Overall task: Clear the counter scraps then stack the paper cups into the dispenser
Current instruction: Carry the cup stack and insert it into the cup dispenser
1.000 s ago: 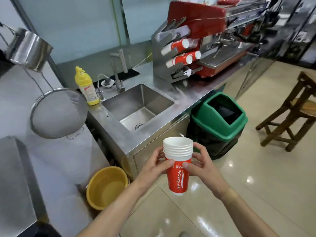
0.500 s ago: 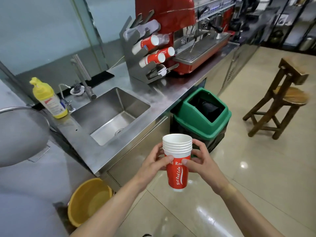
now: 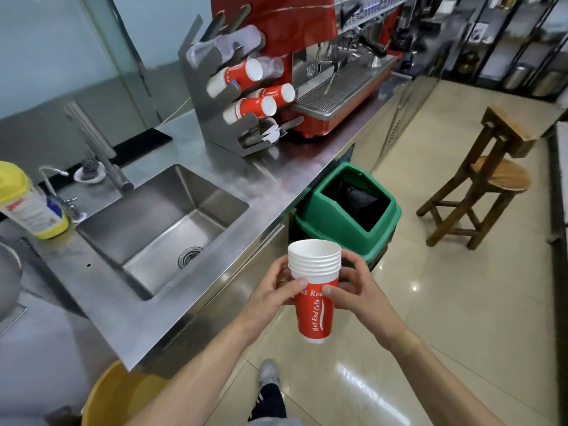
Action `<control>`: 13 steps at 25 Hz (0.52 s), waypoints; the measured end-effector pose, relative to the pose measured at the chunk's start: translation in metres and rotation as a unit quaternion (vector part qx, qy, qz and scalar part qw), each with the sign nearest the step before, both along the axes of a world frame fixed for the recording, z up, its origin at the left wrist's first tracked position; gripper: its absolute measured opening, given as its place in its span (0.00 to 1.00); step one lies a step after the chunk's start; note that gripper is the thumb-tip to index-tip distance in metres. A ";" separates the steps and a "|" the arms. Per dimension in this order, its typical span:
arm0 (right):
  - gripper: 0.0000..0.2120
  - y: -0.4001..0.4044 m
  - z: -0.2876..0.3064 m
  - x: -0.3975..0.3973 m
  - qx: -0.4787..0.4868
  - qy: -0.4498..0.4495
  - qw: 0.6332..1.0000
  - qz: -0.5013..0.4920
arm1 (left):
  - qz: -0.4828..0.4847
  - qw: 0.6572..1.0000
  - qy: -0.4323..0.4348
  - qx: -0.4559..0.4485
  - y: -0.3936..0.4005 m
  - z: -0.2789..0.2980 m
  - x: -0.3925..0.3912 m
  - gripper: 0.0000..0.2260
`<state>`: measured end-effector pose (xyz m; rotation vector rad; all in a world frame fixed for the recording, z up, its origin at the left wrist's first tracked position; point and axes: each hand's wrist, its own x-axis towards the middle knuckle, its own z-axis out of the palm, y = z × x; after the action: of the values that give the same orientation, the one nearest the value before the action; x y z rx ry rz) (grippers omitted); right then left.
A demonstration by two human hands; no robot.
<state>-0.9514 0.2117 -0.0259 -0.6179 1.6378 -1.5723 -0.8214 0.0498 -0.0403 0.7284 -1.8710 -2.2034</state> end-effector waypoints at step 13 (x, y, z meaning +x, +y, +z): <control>0.29 -0.121 0.004 -0.073 0.023 0.021 0.999 -0.036 | -0.040 0.999 0.009 0.036 -0.132 -0.002 -0.087 0.29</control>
<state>-1.0246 0.0910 -0.0216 -0.5769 1.7395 -1.5774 -0.9086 -0.0825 -0.0420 0.6539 -1.8514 -2.3280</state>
